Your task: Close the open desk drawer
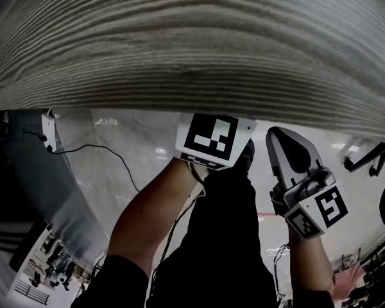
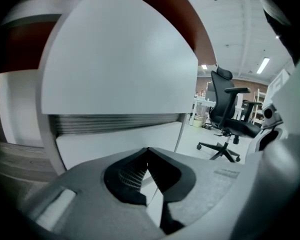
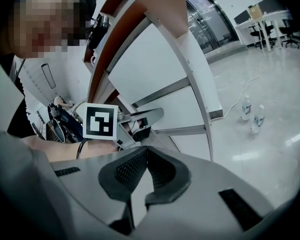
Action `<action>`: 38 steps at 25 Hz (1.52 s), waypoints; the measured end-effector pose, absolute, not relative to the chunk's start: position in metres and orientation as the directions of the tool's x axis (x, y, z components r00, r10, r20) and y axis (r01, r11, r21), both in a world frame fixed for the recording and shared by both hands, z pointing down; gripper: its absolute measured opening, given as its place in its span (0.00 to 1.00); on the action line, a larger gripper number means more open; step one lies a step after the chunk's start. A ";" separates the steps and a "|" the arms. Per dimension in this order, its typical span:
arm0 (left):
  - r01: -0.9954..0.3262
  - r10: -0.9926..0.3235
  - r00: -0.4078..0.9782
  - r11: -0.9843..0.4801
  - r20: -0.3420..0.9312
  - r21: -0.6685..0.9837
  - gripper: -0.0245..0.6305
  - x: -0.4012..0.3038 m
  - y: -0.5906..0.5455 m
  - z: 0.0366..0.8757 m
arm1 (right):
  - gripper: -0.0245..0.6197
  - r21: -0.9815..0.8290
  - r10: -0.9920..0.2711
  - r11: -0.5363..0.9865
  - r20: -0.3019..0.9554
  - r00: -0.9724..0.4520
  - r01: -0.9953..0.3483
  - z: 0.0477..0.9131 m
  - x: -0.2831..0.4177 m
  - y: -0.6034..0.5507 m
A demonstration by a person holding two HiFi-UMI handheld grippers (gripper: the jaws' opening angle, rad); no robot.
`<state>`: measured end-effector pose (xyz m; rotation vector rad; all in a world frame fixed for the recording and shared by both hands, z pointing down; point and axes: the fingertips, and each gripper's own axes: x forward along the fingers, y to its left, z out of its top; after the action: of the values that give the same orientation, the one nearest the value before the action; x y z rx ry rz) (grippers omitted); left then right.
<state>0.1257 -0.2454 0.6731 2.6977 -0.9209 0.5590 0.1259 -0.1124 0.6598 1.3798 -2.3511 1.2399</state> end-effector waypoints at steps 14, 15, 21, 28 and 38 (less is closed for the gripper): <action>-0.607 -0.521 0.782 -0.763 0.343 0.224 0.05 0.115 -0.187 0.609 | 0.06 -0.538 -0.693 0.266 0.470 -0.546 -0.800 0.613 0.125 -0.117; -0.616 -0.526 0.777 -0.747 0.345 0.248 0.05 0.107 -0.180 0.596 | 0.06 -0.531 -0.698 0.269 0.467 -0.542 -0.804 0.601 0.123 -0.116; -0.684 -0.568 0.725 -0.662 0.389 0.308 0.05 0.056 -0.147 0.497 | 0.06 -0.477 -0.723 0.325 0.431 -0.540 -0.816 0.496 0.098 -0.107; -0.654 -0.561 0.740 -0.729 0.371 0.202 0.05 0.021 -0.098 0.348 | 0.06 -0.459 -0.735 0.374 0.383 -0.559 -0.806 0.361 0.053 -0.069; -0.630 -0.599 0.756 -0.775 0.263 0.047 0.05 0.004 -0.054 0.156 | 0.06 -0.316 -0.799 0.490 0.210 -0.563 -0.813 0.156 0.052 -0.039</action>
<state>0.0043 -0.0542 0.1563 2.8187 -0.9910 0.3539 0.0522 -0.0390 0.1556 1.4510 -2.6811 0.5990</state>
